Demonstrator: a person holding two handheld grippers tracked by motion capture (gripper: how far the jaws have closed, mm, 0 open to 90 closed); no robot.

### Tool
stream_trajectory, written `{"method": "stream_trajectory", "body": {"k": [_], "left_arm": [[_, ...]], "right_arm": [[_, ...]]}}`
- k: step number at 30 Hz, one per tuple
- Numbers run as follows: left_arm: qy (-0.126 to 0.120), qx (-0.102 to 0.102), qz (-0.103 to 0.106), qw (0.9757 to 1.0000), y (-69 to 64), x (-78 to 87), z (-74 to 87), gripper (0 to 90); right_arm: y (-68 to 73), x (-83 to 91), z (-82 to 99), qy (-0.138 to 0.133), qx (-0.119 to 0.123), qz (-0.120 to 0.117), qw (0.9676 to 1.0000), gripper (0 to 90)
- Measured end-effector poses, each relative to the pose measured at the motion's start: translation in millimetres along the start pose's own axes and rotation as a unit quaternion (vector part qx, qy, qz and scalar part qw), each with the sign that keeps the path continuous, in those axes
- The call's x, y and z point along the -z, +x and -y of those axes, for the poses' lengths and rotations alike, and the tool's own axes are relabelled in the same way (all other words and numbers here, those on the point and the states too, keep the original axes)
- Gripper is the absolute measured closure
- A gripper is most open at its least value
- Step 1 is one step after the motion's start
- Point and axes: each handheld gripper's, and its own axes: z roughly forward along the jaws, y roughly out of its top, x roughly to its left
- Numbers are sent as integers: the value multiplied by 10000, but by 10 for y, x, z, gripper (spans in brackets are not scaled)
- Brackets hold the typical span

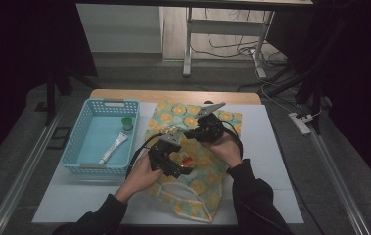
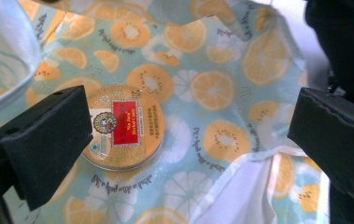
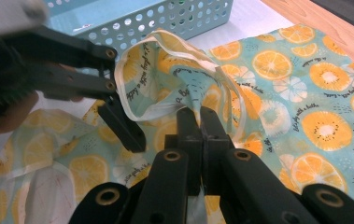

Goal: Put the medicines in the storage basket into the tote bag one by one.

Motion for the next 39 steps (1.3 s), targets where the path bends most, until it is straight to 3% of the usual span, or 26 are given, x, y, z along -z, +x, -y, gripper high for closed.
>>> {"method": "stream_trajectory", "body": {"k": [5,22,24,31,37,39], "left_arm": [[16,-62,-143,9999,6,138,13,0],[-31,156,-428,9990,217,481,105,0],[-27,173,-590,9981,254,543,125,0],[-34,275,-847,9960,335,706,174,0],[-115,488,-1114,9925,439,899,241,1],[-127,582,-1313,9895,500,983,291,5]], "right_arm": [[-1,-4,6,11,-26,-4,10000,896],[1,27,2,-1,-3,26,10000,896],[-2,29,3,-11,-1,28,10000,896],[-9,43,5,-24,-11,41,10000,896],[-4,47,2,-24,10,46,10000,896],[-3,45,3,-27,19,44,10000,896]]}}
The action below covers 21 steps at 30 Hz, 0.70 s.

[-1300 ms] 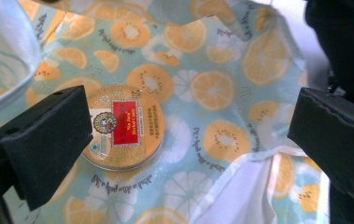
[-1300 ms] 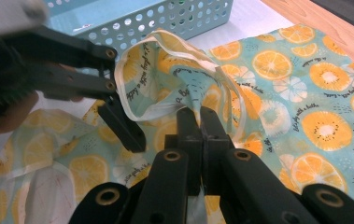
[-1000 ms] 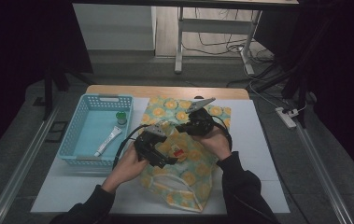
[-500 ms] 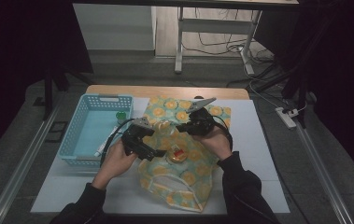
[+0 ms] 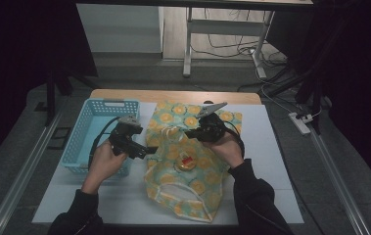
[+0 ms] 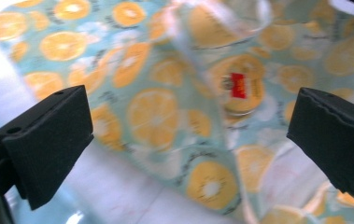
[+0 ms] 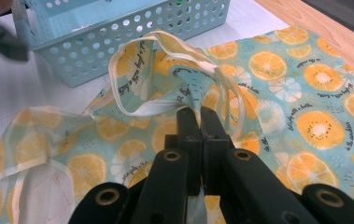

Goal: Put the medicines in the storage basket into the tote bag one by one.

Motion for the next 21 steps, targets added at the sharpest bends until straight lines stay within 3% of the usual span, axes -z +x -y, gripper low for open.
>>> {"method": "stream_trajectory", "body": {"k": [7,12,18,21], "left_arm": [[-28,239,-244,9994,173,89,88,3],[88,393,-587,9975,325,128,176,0],[191,588,-762,9952,462,144,258,0],[254,768,-873,9929,560,154,313,2]], "right_arm": [[-2,6,-1,6,-6,6,10000,896],[-2,3,2,13,-4,5,10000,896],[2,-4,2,22,-5,2,10000,896],[3,-9,3,34,1,0,10000,896]]}}
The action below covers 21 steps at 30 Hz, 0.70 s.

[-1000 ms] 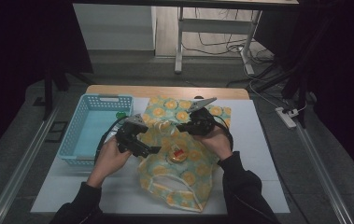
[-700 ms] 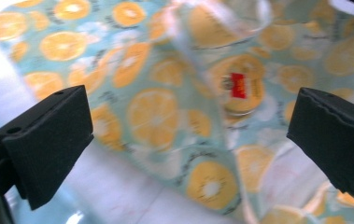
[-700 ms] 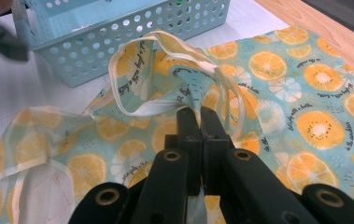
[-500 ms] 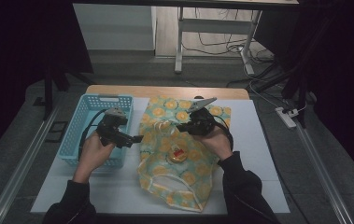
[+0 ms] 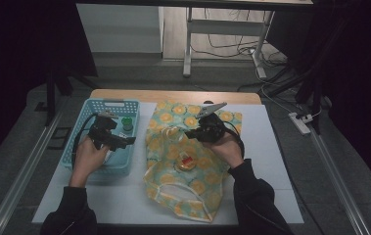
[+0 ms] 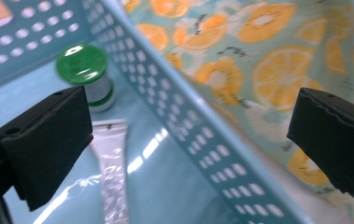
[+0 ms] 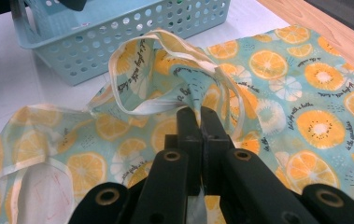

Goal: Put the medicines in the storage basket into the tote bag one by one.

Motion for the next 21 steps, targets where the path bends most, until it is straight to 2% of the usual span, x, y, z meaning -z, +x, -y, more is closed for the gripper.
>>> {"method": "stream_trajectory", "body": {"k": [2,7,10,17,21], "left_arm": [[20,25,-36,10000,21,-6,9,2],[137,206,-298,9992,150,-63,51,1],[149,272,-279,9991,226,-100,67,1],[580,228,-397,9973,317,-247,119,0],[806,282,-347,9957,363,-317,145,0]], "right_arm": [[3,-6,0,4,-6,-4,10000,896],[6,-12,0,16,-1,-1,10000,896],[8,-9,-1,9,1,2,10000,896],[6,-8,1,8,-5,0,10000,896],[8,-9,0,8,11,-2,10000,896]]}}
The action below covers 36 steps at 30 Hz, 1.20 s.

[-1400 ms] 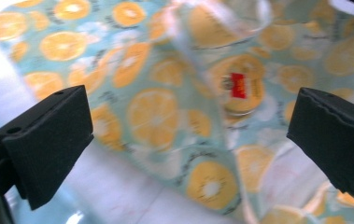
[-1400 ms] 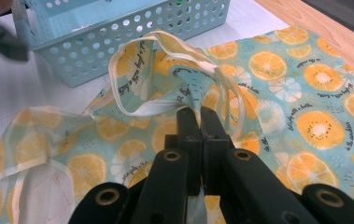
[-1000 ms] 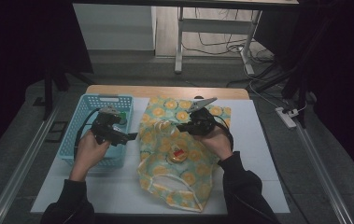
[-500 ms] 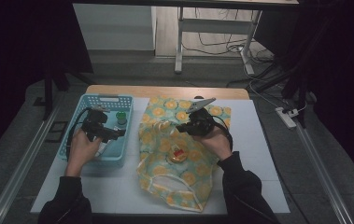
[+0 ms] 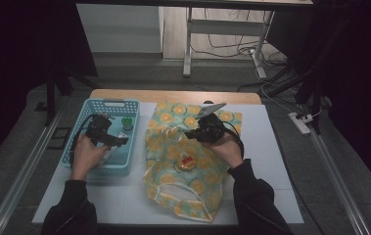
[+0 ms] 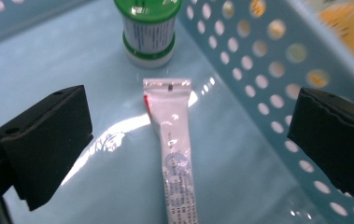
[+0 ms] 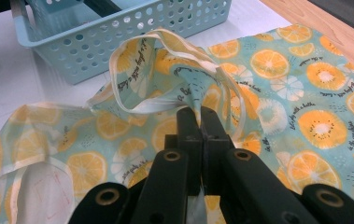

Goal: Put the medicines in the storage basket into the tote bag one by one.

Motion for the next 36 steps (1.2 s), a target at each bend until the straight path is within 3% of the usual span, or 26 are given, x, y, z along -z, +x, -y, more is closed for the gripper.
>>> {"method": "stream_trajectory", "body": {"k": [4,12,15,18,23,27,36], "left_arm": [[293,38,-48,9996,8,-84,10,0],[828,44,-265,9962,-1,-203,18,43],[991,-24,-341,9945,-19,-233,21,106],[1127,-100,-348,9930,-38,-261,23,250],[1098,16,-230,9937,-15,-254,31,412],[1066,-2,-185,9941,-22,-246,30,512],[1044,66,-161,9944,-9,-236,31,671]], "right_arm": [[-1,0,2,0,5,-8,10000,895],[8,-1,3,2,11,-20,10000,896],[12,-2,3,13,24,-16,10000,896],[14,-1,3,13,29,-15,10000,896],[12,8,5,-6,47,2,10000,895],[12,10,6,4,47,8,10000,895],[13,10,9,2,39,13,10000,895]]}}
